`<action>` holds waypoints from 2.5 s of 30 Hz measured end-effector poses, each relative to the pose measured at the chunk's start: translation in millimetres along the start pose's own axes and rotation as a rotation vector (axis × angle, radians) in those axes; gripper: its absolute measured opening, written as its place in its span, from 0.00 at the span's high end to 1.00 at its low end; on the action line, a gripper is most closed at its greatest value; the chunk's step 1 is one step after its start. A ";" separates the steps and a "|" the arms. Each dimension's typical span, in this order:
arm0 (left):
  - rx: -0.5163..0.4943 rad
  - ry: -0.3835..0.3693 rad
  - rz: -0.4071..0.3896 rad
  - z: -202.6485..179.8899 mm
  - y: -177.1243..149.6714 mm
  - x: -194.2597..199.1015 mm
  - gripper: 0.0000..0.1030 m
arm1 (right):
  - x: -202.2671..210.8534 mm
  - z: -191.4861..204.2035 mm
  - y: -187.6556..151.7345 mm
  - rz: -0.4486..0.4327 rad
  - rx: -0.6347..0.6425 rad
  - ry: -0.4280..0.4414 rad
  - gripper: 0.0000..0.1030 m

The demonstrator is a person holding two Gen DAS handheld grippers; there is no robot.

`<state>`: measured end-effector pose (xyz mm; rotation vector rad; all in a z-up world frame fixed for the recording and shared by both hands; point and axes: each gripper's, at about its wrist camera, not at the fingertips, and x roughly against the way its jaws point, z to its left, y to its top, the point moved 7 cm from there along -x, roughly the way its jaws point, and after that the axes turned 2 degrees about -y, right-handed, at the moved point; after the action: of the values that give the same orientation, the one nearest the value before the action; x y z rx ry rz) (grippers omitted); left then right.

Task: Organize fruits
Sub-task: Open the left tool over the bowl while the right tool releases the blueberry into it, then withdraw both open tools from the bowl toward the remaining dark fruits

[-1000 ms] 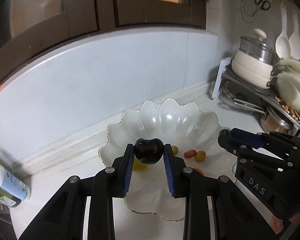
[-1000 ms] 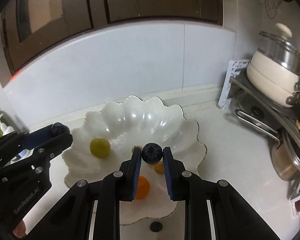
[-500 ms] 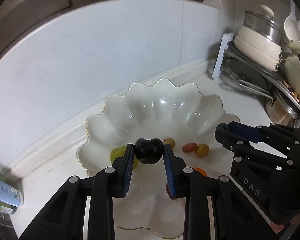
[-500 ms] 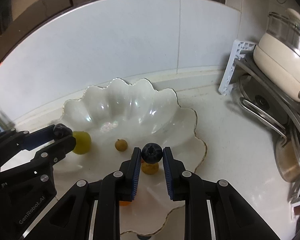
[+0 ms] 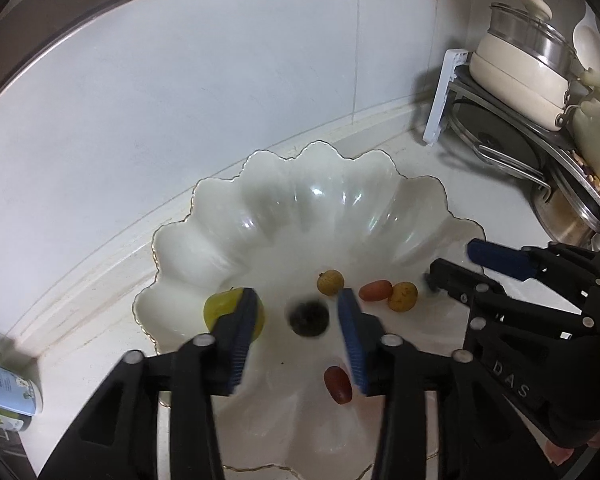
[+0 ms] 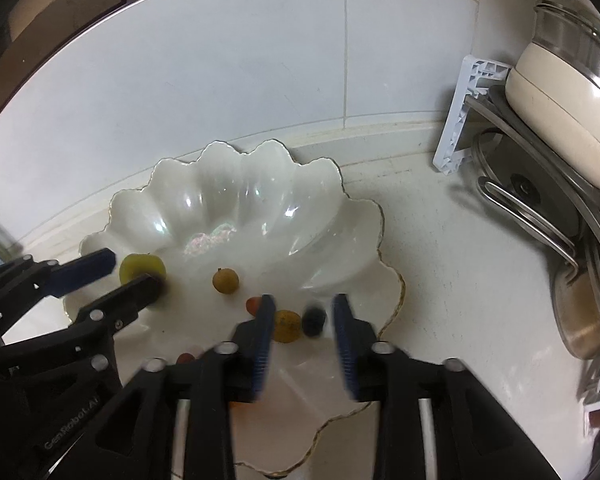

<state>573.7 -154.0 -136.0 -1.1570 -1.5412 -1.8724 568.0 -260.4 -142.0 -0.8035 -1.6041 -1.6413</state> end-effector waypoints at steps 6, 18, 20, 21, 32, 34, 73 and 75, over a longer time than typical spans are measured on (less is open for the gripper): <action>0.018 0.029 -0.017 7.6 -0.2 10.1 0.57 | 6.9 -0.3 -3.5 -0.009 0.018 -0.029 0.62; 0.037 0.062 -0.115 19.0 -6.4 53.2 0.57 | 46.1 6.5 -10.7 -0.078 0.028 -0.037 0.62; 0.038 0.049 -0.127 18.6 -8.1 61.0 0.57 | 55.2 9.3 -12.1 -0.099 0.038 -0.040 0.62; 0.039 0.046 -0.131 18.7 -8.5 63.1 0.57 | 59.2 10.3 -12.6 -0.107 0.040 -0.040 0.62; 0.049 0.031 -0.176 20.3 -20.1 100.6 0.57 | 101.1 16.9 -21.3 -0.186 0.035 -0.049 0.62; 0.040 0.038 -0.185 19.0 -23.2 107.2 0.57 | 108.2 18.0 -24.7 -0.198 0.033 -0.050 0.62; -0.125 -0.060 -0.328 -21.3 -102.6 203.1 0.55 | 213.0 19.5 -115.1 -0.359 0.000 -0.089 0.62; -0.134 -0.060 -0.323 -21.7 -108.8 200.7 0.55 | 213.4 20.9 -121.1 -0.359 0.004 -0.098 0.62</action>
<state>372.8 -112.1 -33.6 -1.0801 -1.7433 -2.1969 346.6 -252.4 -34.3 -0.6268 -1.9058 -1.8675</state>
